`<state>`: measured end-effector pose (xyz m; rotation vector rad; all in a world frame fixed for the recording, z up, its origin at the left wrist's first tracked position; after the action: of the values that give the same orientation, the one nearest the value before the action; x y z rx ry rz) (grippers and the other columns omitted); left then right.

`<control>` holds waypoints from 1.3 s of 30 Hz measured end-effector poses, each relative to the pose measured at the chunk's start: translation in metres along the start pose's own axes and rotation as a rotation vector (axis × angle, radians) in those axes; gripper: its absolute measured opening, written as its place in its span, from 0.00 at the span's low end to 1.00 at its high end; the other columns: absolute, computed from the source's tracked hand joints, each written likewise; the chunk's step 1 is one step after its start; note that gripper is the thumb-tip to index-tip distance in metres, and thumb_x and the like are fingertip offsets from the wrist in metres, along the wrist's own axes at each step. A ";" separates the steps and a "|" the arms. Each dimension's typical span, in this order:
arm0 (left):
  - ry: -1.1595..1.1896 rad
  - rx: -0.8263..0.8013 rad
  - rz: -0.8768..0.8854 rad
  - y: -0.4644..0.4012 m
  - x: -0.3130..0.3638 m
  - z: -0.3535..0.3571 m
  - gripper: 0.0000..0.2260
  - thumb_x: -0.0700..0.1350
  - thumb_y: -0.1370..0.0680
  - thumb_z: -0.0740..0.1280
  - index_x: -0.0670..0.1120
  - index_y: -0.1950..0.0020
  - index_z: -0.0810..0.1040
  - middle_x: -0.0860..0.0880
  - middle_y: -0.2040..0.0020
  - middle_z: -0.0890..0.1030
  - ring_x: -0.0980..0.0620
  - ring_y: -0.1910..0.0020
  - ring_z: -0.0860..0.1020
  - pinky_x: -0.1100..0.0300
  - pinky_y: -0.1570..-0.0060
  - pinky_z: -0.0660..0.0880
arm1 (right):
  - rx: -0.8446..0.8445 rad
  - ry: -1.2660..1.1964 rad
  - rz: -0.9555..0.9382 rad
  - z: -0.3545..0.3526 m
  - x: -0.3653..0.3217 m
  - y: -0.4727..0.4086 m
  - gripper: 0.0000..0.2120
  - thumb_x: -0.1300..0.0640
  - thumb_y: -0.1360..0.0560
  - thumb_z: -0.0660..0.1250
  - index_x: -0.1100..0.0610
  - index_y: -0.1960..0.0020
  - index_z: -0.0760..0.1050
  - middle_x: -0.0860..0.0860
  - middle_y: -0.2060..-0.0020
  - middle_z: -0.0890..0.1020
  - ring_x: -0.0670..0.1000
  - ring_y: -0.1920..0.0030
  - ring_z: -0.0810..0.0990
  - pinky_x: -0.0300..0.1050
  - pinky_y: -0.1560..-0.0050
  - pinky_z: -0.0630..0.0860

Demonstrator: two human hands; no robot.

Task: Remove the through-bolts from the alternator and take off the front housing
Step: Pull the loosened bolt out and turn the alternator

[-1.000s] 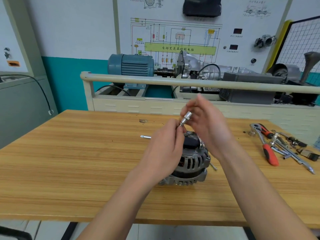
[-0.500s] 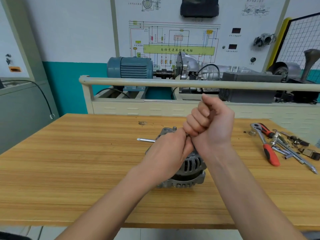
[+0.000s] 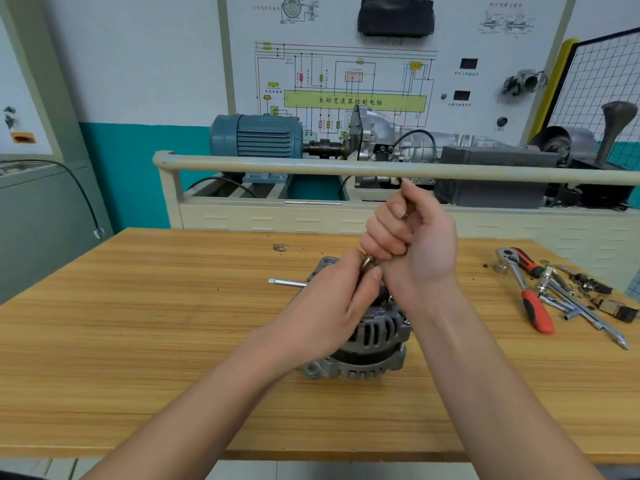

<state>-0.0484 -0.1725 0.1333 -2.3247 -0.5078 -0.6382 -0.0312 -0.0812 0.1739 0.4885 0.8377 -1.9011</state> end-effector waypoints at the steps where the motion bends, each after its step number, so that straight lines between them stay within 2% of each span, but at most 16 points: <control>1: -0.068 0.037 -0.005 0.000 0.001 -0.001 0.10 0.49 0.18 0.55 0.44 0.47 0.69 0.48 0.63 0.75 0.49 0.66 0.72 0.52 0.65 0.69 | 0.024 -0.025 -0.030 0.000 0.000 0.000 0.19 0.56 0.20 0.54 0.56 0.70 0.63 0.46 0.81 0.58 0.44 0.80 0.55 0.37 0.79 0.55; 3: -0.211 0.130 -0.022 0.000 0.005 -0.003 0.12 0.52 0.18 0.55 0.45 0.45 0.69 0.49 0.59 0.76 0.50 0.63 0.74 0.53 0.63 0.70 | 0.059 -0.056 -0.073 0.000 -0.001 0.002 0.16 0.57 0.20 0.53 0.57 0.67 0.63 0.47 0.79 0.59 0.46 0.78 0.56 0.38 0.76 0.57; 6: -0.239 0.239 -0.053 0.000 0.009 -0.008 0.13 0.51 0.18 0.54 0.45 0.40 0.70 0.48 0.54 0.77 0.48 0.58 0.75 0.53 0.60 0.70 | 0.081 -0.079 -0.069 -0.001 -0.001 0.003 0.13 0.57 0.22 0.54 0.58 0.65 0.65 0.48 0.76 0.60 0.47 0.74 0.58 0.40 0.71 0.59; 9: -0.276 0.280 -0.044 -0.001 0.012 -0.014 0.12 0.50 0.18 0.53 0.44 0.45 0.71 0.48 0.59 0.76 0.45 0.62 0.75 0.49 0.63 0.70 | 0.065 -0.118 -0.059 0.002 -0.002 0.004 0.07 0.55 0.29 0.59 0.58 0.63 0.66 0.49 0.74 0.61 0.48 0.73 0.60 0.41 0.68 0.61; 11: -0.298 0.281 -0.055 -0.004 0.011 -0.016 0.12 0.50 0.19 0.52 0.44 0.49 0.70 0.49 0.63 0.75 0.48 0.65 0.74 0.53 0.68 0.68 | 0.061 -0.116 -0.057 0.004 -0.001 0.005 0.07 0.54 0.32 0.61 0.58 0.63 0.67 0.50 0.74 0.62 0.48 0.72 0.61 0.42 0.66 0.61; 15: -0.264 0.230 -0.127 -0.012 0.006 -0.017 0.08 0.47 0.21 0.54 0.46 0.58 0.67 0.51 0.66 0.71 0.51 0.68 0.70 0.55 0.70 0.64 | 0.046 -0.082 -0.039 0.005 0.001 0.008 0.08 0.54 0.29 0.60 0.58 0.62 0.67 0.50 0.73 0.62 0.49 0.71 0.62 0.43 0.64 0.62; 17: -0.248 0.224 -0.138 -0.015 0.005 -0.017 0.09 0.46 0.22 0.54 0.47 0.61 0.66 0.50 0.67 0.71 0.50 0.68 0.69 0.54 0.70 0.64 | 0.047 -0.064 -0.040 0.005 0.002 0.010 0.10 0.55 0.24 0.56 0.58 0.62 0.66 0.49 0.73 0.62 0.48 0.71 0.61 0.42 0.65 0.62; 20: -0.229 0.261 -0.097 -0.017 0.005 -0.016 0.11 0.46 0.24 0.54 0.44 0.63 0.70 0.48 0.70 0.72 0.46 0.69 0.71 0.52 0.69 0.66 | 0.058 -0.050 -0.055 0.007 0.002 0.011 0.12 0.56 0.22 0.55 0.57 0.63 0.66 0.49 0.75 0.61 0.48 0.73 0.60 0.41 0.69 0.62; 24: -0.194 0.290 -0.048 -0.015 0.003 -0.011 0.13 0.49 0.29 0.53 0.43 0.65 0.72 0.49 0.74 0.71 0.49 0.74 0.68 0.55 0.72 0.61 | 0.112 -0.040 -0.109 0.007 0.004 0.009 0.13 0.58 0.23 0.55 0.56 0.67 0.63 0.47 0.79 0.56 0.47 0.77 0.54 0.39 0.76 0.56; 27: -0.155 0.261 -0.021 -0.014 0.002 -0.009 0.12 0.48 0.28 0.53 0.44 0.64 0.72 0.51 0.74 0.70 0.52 0.75 0.67 0.56 0.73 0.62 | 0.115 -0.013 -0.089 0.006 0.003 0.004 0.16 0.56 0.22 0.55 0.56 0.69 0.62 0.47 0.80 0.55 0.47 0.78 0.51 0.38 0.76 0.52; 32: -0.176 0.219 0.013 -0.014 -0.001 -0.010 0.10 0.49 0.25 0.54 0.46 0.63 0.69 0.52 0.73 0.70 0.52 0.75 0.67 0.56 0.73 0.63 | 0.006 0.036 -0.008 0.006 -0.001 -0.003 0.18 0.55 0.22 0.54 0.56 0.70 0.64 0.46 0.82 0.56 0.46 0.81 0.52 0.35 0.78 0.52; 39: -0.198 0.088 0.030 -0.017 -0.006 -0.006 0.08 0.44 0.20 0.56 0.43 0.56 0.71 0.51 0.70 0.71 0.50 0.73 0.69 0.53 0.70 0.66 | 0.090 0.073 -0.018 0.003 0.001 -0.005 0.22 0.54 0.21 0.56 0.54 0.73 0.63 0.46 0.82 0.56 0.45 0.81 0.51 0.33 0.79 0.52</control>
<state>-0.0634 -0.1663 0.1427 -2.3196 -0.5782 -0.3654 -0.0357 -0.0824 0.1771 0.6105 0.8092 -1.9539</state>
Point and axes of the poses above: each hand's wrist, its own y-axis away from the middle knuckle, its own z-axis out of the palm, x = y × z, the point moved 4 cm from there along -y, towards the middle knuckle
